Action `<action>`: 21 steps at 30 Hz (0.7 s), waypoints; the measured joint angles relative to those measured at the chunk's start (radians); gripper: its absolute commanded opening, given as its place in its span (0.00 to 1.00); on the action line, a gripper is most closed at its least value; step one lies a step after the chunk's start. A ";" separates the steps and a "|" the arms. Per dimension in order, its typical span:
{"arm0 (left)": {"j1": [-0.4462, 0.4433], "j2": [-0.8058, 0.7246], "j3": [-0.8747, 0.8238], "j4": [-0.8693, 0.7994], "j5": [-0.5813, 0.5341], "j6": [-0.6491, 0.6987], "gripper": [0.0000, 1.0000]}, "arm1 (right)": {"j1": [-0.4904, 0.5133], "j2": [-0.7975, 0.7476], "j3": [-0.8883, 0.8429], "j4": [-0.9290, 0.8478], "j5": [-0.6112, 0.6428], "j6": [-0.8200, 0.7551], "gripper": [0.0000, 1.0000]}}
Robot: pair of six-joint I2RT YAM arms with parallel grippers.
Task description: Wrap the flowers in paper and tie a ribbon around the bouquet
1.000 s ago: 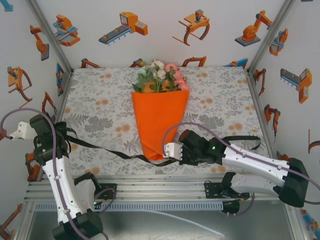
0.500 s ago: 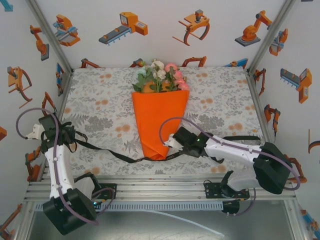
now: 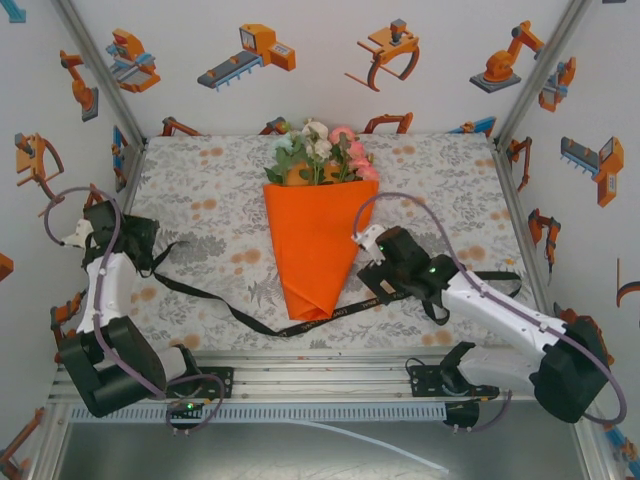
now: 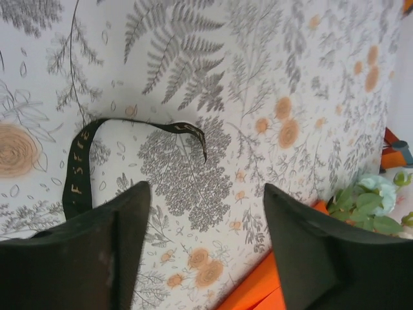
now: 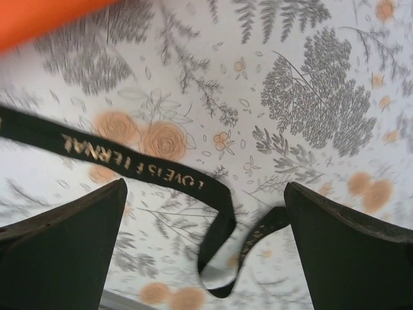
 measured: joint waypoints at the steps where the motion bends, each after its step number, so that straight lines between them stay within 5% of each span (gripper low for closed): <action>1: -0.004 -0.015 0.021 -0.011 -0.011 0.014 0.77 | -0.034 0.006 0.034 -0.005 -0.018 0.068 0.98; 6: -0.106 -0.095 0.148 -0.029 -0.003 0.102 0.77 | -0.185 0.071 0.168 0.011 -0.141 0.379 0.94; 15: -0.534 0.081 0.105 0.065 0.270 0.220 0.80 | -0.250 0.258 0.138 0.180 -0.425 0.686 0.93; 21: -0.670 0.260 0.030 0.172 0.371 0.258 0.84 | -0.250 0.327 0.065 0.315 -0.532 0.774 0.73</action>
